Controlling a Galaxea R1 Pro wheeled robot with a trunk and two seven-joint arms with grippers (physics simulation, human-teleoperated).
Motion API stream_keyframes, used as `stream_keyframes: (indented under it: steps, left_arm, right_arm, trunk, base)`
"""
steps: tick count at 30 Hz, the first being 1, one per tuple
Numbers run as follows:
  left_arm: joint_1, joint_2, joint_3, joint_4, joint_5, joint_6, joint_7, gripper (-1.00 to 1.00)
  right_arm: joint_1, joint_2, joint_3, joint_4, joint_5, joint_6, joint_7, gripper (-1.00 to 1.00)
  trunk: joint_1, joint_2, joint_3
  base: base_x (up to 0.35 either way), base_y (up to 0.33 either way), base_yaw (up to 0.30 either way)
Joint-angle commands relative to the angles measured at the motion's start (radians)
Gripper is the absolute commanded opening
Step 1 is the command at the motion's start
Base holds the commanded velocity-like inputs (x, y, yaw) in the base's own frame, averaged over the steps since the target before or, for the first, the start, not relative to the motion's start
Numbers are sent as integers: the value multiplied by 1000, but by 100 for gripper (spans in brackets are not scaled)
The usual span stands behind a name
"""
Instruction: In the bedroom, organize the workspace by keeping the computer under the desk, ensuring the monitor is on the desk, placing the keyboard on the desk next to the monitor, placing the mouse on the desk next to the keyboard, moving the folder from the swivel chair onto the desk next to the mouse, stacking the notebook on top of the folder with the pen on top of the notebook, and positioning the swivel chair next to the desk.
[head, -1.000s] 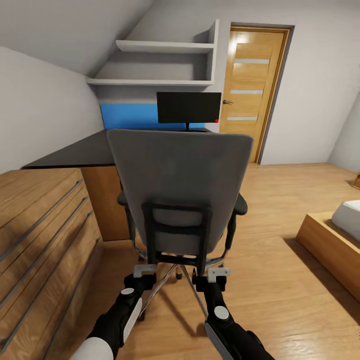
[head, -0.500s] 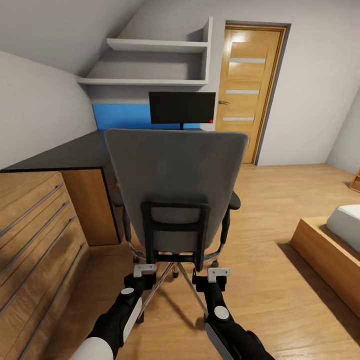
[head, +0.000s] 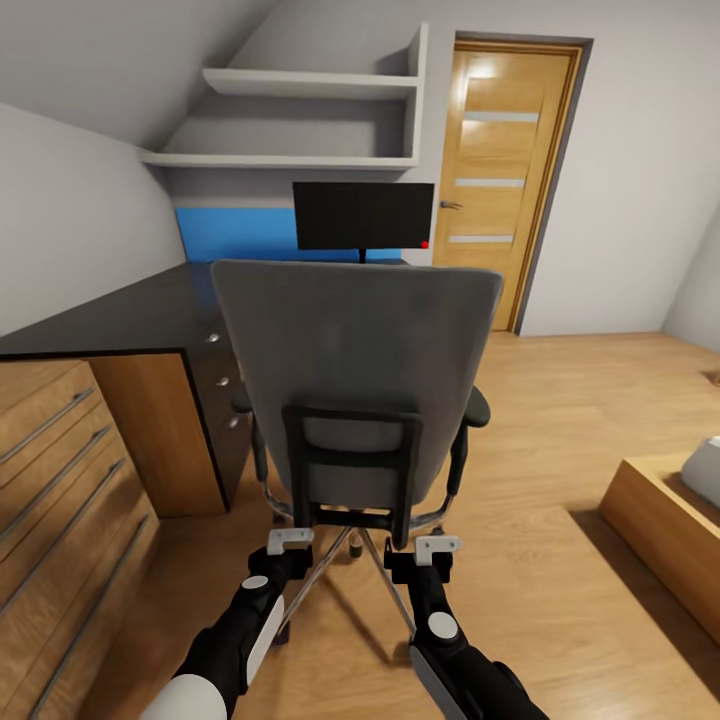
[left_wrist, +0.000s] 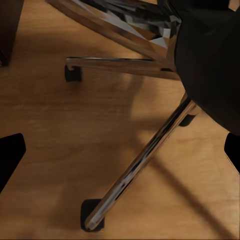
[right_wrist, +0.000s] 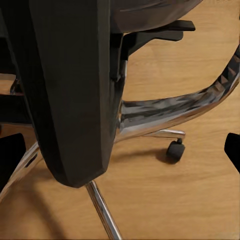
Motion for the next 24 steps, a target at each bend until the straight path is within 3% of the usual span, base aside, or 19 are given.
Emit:
stream_keyframes:
  steps: [1, 9, 24]
  left_arm:
    - [-1, -1, 2, -4, -13, 6, 3, 100]
    - [-1, -1, 2, -4, -13, 6, 3, 100]
    - [-1, -1, -6, -4, -14, 6, 0, 100]
  right_arm:
    - [-1, -1, 2, 0, -9, -7, -8, 100]
    - [-1, -1, 2, -1, -8, -8, -9, 100]
    - [-1, -1, 2, -1, -7, -8, -10, 100]
  trunk:
    - [0, 0, -1]
    - [0, 0, -1]
    - [0, 0, -16]
  base:
    - [321, 0, 0]
    - [321, 0, 17]
    - [298, 0, 169]
